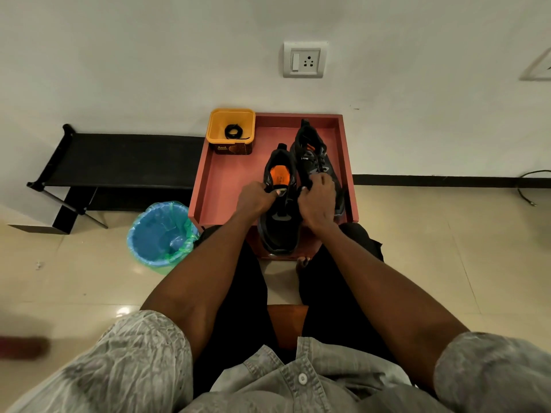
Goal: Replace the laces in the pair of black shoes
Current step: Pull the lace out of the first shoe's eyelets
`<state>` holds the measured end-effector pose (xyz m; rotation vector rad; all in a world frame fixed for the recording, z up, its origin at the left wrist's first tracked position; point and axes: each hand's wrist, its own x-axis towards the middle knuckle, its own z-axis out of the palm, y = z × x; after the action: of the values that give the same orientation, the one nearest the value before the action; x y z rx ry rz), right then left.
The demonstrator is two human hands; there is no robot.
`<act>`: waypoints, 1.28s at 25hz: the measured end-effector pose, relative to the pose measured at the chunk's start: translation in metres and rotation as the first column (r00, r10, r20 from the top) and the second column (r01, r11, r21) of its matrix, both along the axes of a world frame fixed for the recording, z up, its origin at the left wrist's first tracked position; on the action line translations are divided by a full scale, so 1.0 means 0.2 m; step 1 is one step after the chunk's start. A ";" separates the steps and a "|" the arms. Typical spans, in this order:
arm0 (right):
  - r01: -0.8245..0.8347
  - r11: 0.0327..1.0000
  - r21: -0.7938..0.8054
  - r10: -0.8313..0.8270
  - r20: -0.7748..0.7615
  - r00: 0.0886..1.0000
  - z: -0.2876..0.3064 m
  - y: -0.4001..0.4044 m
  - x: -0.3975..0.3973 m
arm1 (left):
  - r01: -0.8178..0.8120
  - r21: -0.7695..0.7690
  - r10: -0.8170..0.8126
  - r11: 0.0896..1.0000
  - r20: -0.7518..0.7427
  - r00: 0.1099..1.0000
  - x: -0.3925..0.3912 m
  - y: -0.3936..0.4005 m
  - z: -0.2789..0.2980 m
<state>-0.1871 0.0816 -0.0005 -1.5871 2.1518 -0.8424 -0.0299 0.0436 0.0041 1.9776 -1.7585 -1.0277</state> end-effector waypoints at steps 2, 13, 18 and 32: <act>-0.099 0.991 0.087 0.101 -0.023 0.995 -0.01 -0.03 0.06 | -0.016 -0.035 0.016 0.999 0.001 1.000 0.00 0.00 -0.01; -0.111 0.975 0.191 0.023 0.415 0.910 -0.07 -0.13 -0.10 | -0.109 -0.054 0.098 0.993 -0.174 0.980 0.04 0.05 -0.02; -0.384 0.902 0.199 0.308 0.328 0.893 -0.02 -0.16 -0.17 | 0.137 -0.178 -0.147 0.974 -0.042 0.988 -0.07 0.04 -0.02; -0.344 0.927 0.148 0.321 0.158 0.934 -0.06 -0.16 -0.14 | -0.209 -0.136 0.137 0.968 -0.410 0.902 -0.07 0.09 -0.03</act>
<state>-0.2147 0.0506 -0.0123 -1.6904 1.7433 -0.6123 -0.0430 0.0623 -0.0026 1.6401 -1.3751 -1.0801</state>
